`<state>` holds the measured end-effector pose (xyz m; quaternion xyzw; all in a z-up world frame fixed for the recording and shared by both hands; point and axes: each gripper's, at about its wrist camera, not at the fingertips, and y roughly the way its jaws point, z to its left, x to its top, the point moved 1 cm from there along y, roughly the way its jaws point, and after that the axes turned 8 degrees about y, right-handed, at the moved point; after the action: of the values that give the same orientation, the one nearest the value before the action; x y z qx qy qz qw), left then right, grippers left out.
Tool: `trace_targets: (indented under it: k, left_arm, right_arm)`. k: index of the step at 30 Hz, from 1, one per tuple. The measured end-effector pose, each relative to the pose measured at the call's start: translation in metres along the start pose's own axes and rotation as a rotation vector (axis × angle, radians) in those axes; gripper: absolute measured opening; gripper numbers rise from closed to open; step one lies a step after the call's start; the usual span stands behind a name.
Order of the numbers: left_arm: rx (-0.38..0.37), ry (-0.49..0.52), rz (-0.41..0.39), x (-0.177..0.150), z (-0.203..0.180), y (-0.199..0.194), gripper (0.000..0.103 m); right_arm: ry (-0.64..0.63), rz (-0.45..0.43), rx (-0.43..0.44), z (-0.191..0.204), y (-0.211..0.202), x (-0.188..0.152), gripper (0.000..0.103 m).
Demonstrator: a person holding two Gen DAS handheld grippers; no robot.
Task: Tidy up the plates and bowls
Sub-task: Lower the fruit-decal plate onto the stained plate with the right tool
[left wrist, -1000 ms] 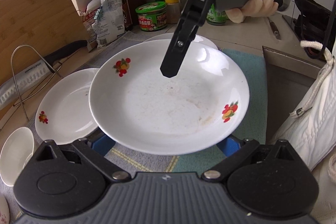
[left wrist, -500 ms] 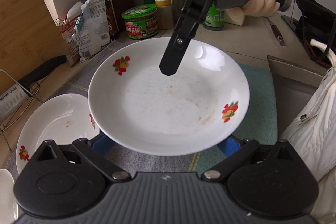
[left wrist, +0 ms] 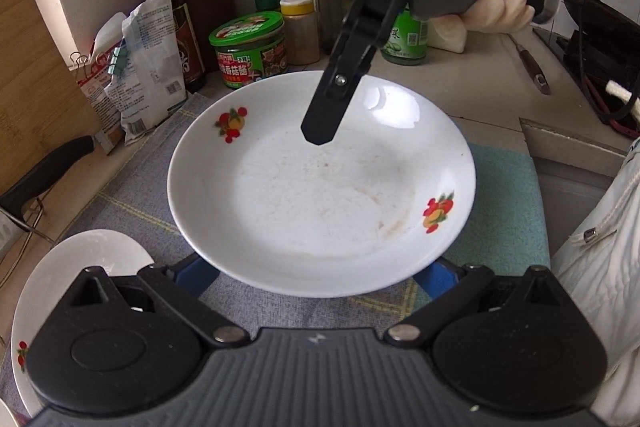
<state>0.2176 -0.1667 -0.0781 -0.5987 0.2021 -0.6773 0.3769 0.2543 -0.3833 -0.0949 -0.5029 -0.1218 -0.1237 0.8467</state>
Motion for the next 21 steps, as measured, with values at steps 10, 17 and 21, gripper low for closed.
trace_targets:
  k: [10,17,21]
  left_arm:
    - [-0.026,-0.007,0.009,0.004,0.006,0.016,0.100]
    - [-0.052,-0.038,0.012,0.006,0.009,0.021,0.100]
    - [-0.070,-0.061,0.019,0.006,0.012,0.022,0.100]
  right_arm:
    - [0.022,0.002,-0.004,-0.019,0.003,0.001,0.092]
    - [0.030,-0.001,-0.010,-0.025,0.005,0.000,0.092]
    - [0.027,-0.002,-0.014,-0.026,0.007,0.001,0.092]
